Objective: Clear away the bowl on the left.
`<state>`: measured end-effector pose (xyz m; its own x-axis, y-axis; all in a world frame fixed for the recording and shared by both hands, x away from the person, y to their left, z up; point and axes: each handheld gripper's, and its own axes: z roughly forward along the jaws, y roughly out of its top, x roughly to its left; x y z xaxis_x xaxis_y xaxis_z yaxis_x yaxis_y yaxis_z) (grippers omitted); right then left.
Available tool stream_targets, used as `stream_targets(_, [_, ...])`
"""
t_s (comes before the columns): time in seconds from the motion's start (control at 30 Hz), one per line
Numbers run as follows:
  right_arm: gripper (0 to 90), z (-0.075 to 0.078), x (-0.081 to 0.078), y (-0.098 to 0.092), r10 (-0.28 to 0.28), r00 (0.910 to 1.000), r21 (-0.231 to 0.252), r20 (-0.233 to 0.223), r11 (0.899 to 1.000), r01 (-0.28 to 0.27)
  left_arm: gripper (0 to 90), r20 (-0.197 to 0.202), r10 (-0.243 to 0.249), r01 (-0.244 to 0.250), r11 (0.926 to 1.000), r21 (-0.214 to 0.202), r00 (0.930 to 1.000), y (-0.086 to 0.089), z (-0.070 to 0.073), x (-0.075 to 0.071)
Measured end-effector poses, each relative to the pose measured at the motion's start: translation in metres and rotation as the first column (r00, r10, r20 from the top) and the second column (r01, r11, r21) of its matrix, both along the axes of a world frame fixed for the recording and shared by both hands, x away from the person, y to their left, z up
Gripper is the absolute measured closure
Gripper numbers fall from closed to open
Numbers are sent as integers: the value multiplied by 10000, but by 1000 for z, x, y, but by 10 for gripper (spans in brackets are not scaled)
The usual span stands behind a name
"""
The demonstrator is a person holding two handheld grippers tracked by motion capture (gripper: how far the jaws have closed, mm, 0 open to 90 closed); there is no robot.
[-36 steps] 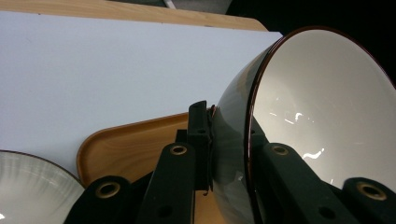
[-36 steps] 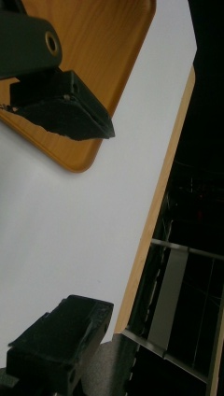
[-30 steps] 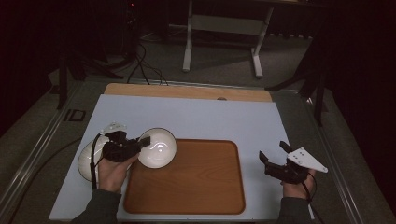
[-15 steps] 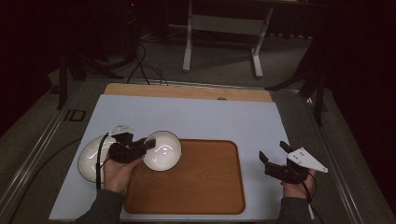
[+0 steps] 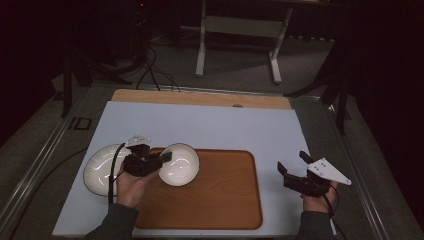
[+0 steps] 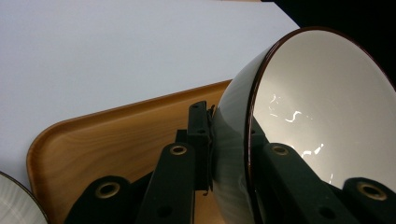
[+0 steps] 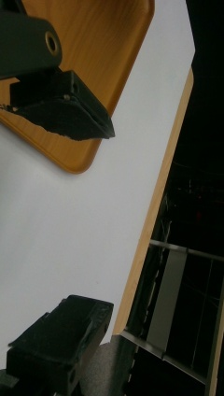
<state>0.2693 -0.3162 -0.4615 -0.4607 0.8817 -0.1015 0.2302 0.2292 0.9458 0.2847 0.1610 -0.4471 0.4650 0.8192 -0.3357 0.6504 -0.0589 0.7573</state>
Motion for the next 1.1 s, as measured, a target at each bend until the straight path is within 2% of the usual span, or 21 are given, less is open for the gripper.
stream_targets(0.57, [137, 0, 0, 0, 15, 10000, -8, -18, 10000, -15, 816, -151, 62, -61, 9999, 106, 9999, -8, -7, 2])
stream_targets(1.1, [139, 0, 0, 0, 28, 10000, -26, -24, 10000, -28, 816, -387, -21, 37, 9991, 425, 9993, -16, -18, 6])
